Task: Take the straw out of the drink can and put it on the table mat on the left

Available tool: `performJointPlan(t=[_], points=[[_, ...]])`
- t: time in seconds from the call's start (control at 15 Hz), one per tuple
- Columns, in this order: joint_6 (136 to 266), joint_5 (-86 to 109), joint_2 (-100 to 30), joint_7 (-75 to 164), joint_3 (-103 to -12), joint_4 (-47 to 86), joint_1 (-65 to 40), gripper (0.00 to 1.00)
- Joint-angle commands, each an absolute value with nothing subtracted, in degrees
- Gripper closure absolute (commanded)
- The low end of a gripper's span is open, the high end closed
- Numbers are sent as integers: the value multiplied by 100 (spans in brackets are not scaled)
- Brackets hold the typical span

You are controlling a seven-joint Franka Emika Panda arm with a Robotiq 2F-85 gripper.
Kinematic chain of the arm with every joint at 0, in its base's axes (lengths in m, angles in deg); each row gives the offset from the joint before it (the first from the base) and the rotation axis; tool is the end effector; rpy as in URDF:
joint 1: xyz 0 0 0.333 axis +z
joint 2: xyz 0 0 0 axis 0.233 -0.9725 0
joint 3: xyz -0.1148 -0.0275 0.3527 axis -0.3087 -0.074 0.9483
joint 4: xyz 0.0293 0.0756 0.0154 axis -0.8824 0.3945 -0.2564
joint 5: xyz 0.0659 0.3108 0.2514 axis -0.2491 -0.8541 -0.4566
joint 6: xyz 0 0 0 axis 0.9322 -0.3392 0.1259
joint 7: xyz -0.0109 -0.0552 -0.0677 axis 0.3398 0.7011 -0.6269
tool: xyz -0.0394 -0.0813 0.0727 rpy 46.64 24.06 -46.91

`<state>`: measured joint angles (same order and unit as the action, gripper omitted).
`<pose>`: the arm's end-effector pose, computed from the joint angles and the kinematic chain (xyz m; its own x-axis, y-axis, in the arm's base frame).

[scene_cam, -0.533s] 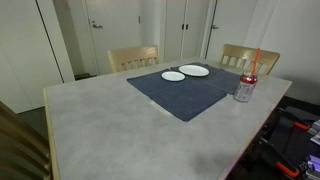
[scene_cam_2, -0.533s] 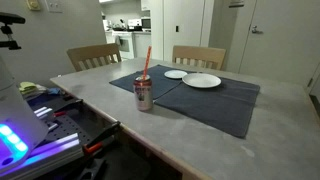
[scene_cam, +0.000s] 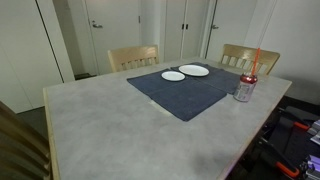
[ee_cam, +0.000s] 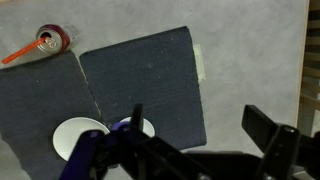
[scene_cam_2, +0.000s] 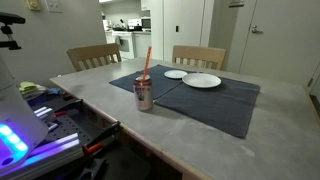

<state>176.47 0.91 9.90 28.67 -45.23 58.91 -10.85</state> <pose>0.3909 0.0996 0.5792 0.9735 -0.2146 0.0794 -0.2072 -0.9739 -0.0925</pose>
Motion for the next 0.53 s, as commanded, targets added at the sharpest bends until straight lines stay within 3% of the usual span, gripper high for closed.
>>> performJointPlan(t=[0.0, 0.47], points=[[17637, 92, 988, 2868, -4522, 5882, -1088, 0], [17440, 167, 507, 3102, -4794, 5370, -1235, 0]])
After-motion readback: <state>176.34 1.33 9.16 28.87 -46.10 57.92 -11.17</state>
